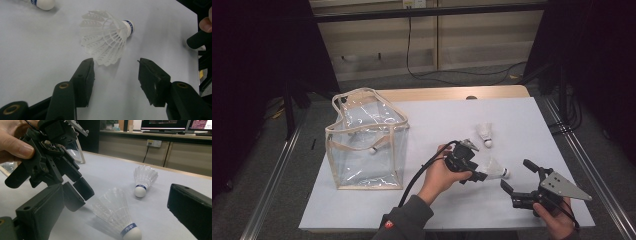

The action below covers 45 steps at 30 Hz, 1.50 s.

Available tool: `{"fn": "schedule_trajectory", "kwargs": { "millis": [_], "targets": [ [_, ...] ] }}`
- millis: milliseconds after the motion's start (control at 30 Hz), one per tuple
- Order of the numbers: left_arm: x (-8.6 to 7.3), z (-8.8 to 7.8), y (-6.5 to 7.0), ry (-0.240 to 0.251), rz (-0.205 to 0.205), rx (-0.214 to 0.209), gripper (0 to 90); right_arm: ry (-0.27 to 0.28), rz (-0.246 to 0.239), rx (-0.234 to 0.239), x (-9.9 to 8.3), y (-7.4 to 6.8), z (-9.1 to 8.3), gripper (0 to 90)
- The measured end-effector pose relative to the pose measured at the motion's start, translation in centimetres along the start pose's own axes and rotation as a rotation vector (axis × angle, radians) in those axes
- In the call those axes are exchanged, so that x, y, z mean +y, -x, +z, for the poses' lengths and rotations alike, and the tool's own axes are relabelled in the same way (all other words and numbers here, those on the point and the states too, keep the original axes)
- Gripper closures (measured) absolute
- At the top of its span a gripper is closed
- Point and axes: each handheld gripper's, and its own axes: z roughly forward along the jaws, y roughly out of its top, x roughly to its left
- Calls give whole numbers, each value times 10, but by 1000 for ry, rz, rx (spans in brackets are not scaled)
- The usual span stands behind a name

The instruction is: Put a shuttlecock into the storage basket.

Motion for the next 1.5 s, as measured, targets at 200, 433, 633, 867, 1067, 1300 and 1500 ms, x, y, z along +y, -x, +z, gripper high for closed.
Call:
{"fn": "schedule_trajectory", "kwargs": {
  "millis": [200, 433, 633, 867, 1067, 1300, 1500],
  "targets": [
    [0, 5, 1, -10, 38, 13, 527, 0, 6, -3, 0, 0, 0, 8],
    [3, 7, 1, 3, 62, 22, 600, 0, 5, -2, 0, 0, -1, 9],
    [5, 11, 3, 8, 66, 17, 668, 0, 7, -4, 0, 0, -1, 9],
    [6, 17, 5, -3, 74, 32, 823, 2, 4, -2, 0, 1, -1, 9],
    [3, 13, 5, -10, 54, 26, 900, 4, 4, -3, 0, 1, -1, 9],
    [-6, -2, 4, -12, 14, 13, 900, 2, 3, -4, 0, 1, -1, 9],
    [-14, -14, -1, 6, -3, 33, 878, 0, 3, -5, 0, 1, -1, 9]
  ]
}}
